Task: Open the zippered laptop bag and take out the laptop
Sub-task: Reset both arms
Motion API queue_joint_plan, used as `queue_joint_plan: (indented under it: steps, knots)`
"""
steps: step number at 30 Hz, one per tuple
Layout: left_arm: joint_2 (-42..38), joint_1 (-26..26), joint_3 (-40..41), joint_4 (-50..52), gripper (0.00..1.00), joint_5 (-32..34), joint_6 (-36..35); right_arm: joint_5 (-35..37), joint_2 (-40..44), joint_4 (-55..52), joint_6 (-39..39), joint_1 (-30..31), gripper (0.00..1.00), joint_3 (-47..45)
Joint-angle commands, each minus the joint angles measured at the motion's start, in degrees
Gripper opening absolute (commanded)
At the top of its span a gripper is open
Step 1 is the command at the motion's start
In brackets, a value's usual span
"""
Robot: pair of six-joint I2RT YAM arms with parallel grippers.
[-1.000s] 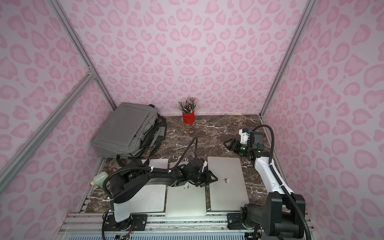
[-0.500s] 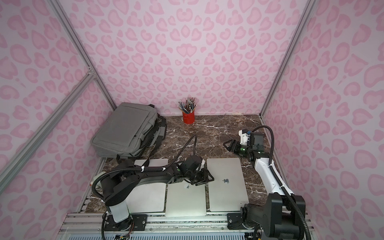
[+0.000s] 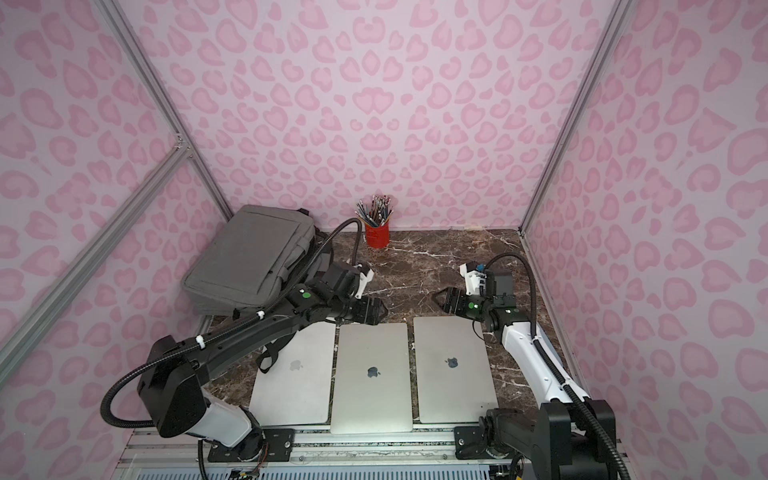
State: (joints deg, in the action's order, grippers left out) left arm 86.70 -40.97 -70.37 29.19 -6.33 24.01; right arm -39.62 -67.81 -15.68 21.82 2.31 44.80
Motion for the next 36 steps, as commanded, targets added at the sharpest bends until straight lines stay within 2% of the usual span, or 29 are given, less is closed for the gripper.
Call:
queue_joint_plan:
  steps: [1,5,8,10,12,20,24,27,30,36]
  knots:
    - [-2.51,5.49,1.00,6.02,0.94,9.51,-9.95,9.87,0.56,2.61,-1.35,-0.30,0.78,-0.04]
    - [-5.68,16.00,7.16,-0.69,0.95,10.42,-10.30,18.85,0.07,6.55,0.14,-2.20,0.79,-0.38]
    - [-5.57,19.95,9.90,-5.56,0.95,16.47,-13.38,29.87,0.00,10.96,1.53,-2.35,0.80,-1.68]
    - [-4.98,22.75,11.22,-8.79,0.95,18.77,-13.90,33.38,0.54,15.99,1.05,-2.33,0.81,-3.85]
    - [-4.91,25.85,13.15,-13.32,0.96,18.20,-13.97,35.73,1.22,22.95,-1.08,-2.31,0.81,-6.96]
    - [-4.94,31.36,21.97,-29.03,0.95,17.55,-20.78,46.89,-0.30,45.99,-11.67,-1.79,0.85,-19.72]
    - [-4.39,35.32,25.74,-35.82,0.97,11.95,-20.37,47.31,-3.67,56.00,-16.07,-1.76,0.85,-23.66]
    - [-2.60,36.71,25.79,-37.45,1.00,10.39,-21.70,45.64,-6.21,60.46,-18.13,-1.75,0.86,-24.55]
    - [-1.67,38.06,26.26,-39.93,1.00,6.62,-20.72,44.31,-8.43,63.47,-18.95,-1.74,0.86,-24.87]
    - [-1.37,38.34,25.91,-39.29,1.00,4.69,-21.37,44.10,-11.77,65.75,-19.28,-1.60,0.86,-24.94]
